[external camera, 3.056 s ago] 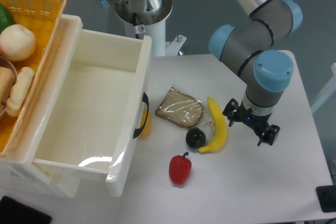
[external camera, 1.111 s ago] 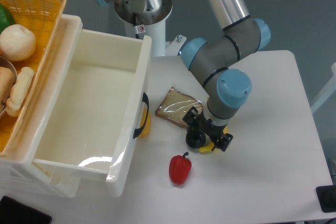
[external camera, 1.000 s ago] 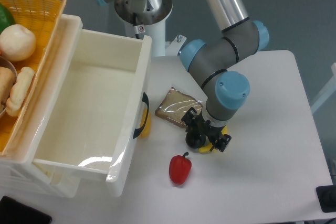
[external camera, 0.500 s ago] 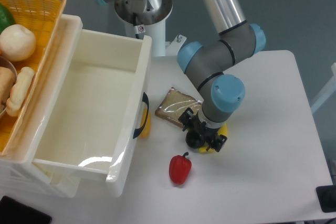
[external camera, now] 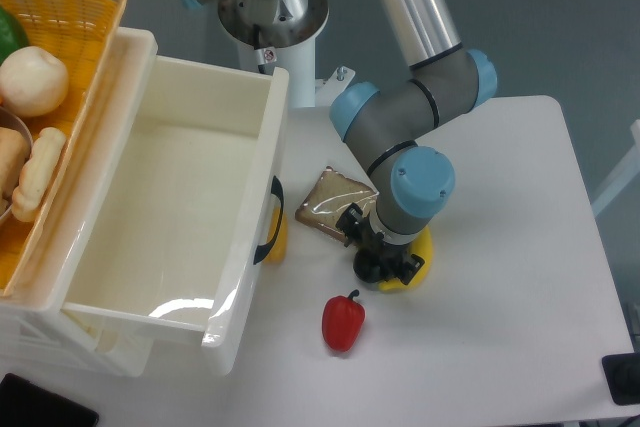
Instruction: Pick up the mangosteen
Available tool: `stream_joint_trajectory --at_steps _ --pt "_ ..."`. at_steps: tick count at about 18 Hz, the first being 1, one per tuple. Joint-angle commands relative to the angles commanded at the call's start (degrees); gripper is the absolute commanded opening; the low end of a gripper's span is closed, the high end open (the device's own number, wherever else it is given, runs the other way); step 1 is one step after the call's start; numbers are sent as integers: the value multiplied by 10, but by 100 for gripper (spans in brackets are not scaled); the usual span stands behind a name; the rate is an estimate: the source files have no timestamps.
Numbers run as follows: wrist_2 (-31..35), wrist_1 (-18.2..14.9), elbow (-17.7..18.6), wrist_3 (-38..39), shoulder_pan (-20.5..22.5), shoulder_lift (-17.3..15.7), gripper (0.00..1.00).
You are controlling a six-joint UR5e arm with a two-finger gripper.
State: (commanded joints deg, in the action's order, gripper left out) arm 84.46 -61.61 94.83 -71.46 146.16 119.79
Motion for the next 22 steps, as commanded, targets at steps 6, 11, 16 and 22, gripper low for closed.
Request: stream_joint_trajectory --at_steps 6,11,16,22 --pt "0 1 -1 2 0 0 21" --pt "-2 1 -4 3 2 -1 7" --pt "-4 0 -21 3 10 -4 6" --pt "-2 -5 -79 -3 33 -7 0"
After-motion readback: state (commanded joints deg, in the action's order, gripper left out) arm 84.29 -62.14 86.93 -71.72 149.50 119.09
